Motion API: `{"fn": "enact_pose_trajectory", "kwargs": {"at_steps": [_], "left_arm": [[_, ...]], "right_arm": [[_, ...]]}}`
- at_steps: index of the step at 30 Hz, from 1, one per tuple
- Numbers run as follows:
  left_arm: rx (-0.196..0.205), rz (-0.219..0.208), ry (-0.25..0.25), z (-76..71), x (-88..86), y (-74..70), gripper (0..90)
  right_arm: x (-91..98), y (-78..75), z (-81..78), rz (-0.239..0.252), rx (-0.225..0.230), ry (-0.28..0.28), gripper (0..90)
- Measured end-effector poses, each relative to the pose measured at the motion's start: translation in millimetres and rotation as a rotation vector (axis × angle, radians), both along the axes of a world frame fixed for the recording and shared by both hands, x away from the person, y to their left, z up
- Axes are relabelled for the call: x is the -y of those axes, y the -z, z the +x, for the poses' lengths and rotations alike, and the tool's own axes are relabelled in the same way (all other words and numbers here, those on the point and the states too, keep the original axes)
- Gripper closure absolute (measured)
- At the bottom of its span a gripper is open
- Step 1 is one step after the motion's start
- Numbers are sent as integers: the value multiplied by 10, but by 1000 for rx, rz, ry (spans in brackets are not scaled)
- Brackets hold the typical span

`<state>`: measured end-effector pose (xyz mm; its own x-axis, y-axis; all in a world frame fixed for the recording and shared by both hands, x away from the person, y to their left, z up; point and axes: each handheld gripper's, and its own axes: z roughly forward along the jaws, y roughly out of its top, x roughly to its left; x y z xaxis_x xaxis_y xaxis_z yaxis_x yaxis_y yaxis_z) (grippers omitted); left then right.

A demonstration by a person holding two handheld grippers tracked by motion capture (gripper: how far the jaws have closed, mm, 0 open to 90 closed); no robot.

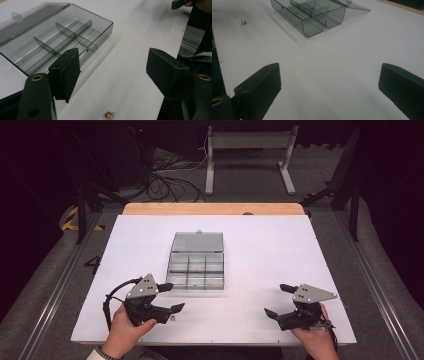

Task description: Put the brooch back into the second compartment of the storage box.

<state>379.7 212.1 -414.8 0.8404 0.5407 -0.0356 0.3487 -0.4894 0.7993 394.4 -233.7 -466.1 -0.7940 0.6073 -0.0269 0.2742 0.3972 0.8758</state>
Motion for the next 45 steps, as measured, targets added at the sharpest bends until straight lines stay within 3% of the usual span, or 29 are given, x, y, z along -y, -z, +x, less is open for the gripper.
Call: {"fn": "enact_pose_trajectory", "kwargs": {"at_steps": [5,7,10,15,24,37,45], "left_arm": [[-13,58,17,9,21,19,308],[-21,113,30,9,46,28,317],[-28,148,34,14,60,45,325],[-48,180,37,30,66,71,341],[-153,260,40,99,99,170,353],[-210,341,54,113,138,246,412],[-219,402,64,121,180,283,449]], "right_arm": [[-2,3,3,-2,-3,-3,48],[-3,4,4,-3,-4,-4,48],[-3,6,5,-5,-6,-5,48],[-5,7,5,-5,-7,-6,48],[-6,9,6,-7,-10,-7,48],[-6,12,10,-6,-12,-7,48],[-11,18,13,-5,-17,-11,48]]}}
